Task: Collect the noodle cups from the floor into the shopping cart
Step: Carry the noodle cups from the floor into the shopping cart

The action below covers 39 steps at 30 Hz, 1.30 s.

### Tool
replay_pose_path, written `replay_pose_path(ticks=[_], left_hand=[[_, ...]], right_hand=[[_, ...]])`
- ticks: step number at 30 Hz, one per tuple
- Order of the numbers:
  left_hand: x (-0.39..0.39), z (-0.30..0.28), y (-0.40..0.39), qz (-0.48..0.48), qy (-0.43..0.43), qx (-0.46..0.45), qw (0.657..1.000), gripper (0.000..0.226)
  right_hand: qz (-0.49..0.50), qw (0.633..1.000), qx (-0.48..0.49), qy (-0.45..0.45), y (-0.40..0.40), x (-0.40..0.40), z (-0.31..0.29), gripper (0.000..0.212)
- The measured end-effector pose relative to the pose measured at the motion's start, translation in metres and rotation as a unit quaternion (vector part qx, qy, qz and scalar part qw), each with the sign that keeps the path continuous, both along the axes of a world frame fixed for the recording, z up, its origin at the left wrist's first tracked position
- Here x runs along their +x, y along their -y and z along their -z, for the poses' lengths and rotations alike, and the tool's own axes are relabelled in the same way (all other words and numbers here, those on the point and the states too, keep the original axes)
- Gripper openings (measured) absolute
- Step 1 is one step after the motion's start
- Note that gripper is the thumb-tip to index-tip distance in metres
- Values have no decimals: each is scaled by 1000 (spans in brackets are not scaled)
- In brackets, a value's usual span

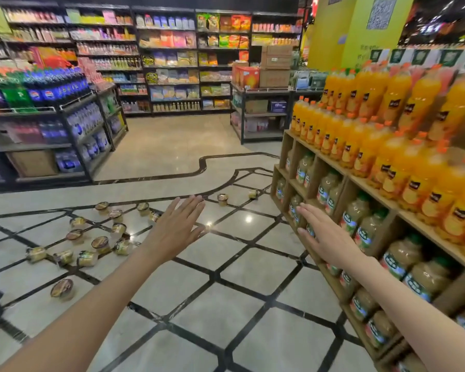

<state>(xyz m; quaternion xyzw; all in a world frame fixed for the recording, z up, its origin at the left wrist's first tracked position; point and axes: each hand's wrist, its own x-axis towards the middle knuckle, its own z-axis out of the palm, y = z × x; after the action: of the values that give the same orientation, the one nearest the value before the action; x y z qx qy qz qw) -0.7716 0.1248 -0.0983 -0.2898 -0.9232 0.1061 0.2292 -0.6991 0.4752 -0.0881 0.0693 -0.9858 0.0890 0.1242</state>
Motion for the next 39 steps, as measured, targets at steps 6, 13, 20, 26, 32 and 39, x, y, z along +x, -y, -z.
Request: replay_pose_path(ticks=[6, 13, 20, 26, 32, 39], left_hand=[[-159, 27, -19, 14, -6, -2, 1000, 76], [-343, 23, -42, 20, -2, -4, 1000, 67], [-513, 38, -75, -9, 20, -15, 1000, 64], [-667, 70, -112, -16, 38, -16, 999, 76], [-813, 97, -145, -45, 120, -34, 991, 67], [-960, 143, -154, -81, 200, -22, 976, 66]], right_hand=[[2, 999, -7, 36, -27, -155, 25, 59], [15, 998, 3, 55, -58, -331, 15, 56], [0, 998, 5, 61, -94, -511, 32, 57], [-14, 997, -6, 75, -129, -683, 60, 58], [-32, 992, -33, 117, -169, -843, 76, 57], [35, 974, -98, 201, -187, -1004, 131, 56]])
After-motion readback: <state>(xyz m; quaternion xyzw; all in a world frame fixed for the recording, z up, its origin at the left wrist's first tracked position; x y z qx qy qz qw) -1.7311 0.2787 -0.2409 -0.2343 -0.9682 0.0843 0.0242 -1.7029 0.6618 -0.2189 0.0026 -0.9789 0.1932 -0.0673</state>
